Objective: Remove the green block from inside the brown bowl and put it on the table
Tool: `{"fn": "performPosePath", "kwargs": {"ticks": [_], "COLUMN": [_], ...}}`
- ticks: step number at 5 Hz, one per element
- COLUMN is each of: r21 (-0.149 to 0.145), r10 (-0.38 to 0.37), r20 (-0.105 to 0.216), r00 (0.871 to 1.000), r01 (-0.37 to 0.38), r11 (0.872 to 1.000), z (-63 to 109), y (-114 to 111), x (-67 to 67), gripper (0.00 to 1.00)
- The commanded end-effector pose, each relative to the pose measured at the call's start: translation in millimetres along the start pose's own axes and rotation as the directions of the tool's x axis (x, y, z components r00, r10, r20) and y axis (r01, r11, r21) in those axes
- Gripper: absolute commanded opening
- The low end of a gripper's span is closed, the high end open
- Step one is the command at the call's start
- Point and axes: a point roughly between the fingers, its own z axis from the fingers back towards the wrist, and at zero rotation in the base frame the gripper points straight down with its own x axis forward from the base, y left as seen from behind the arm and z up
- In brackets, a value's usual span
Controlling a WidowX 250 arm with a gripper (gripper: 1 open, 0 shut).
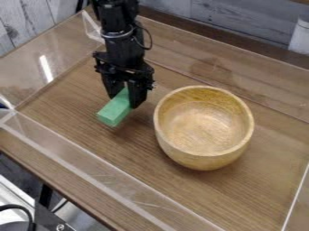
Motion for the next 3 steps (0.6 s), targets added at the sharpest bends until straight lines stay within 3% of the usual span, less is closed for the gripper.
{"fn": "performPosePath", "kwargs": {"ticks": [1,3], "r21": [0.014,0.003], "r10": [-0.008,0.002], "r20": [0.050,0.057], "r00": [0.999,0.998], "r01": [0.007,-0.002], "r11": [1.000,1.000], "z": [14.6,17.7], "y": [-2.1,-4.6], "x": [7.8,9.3], "gripper": [0.00,0.00]}}
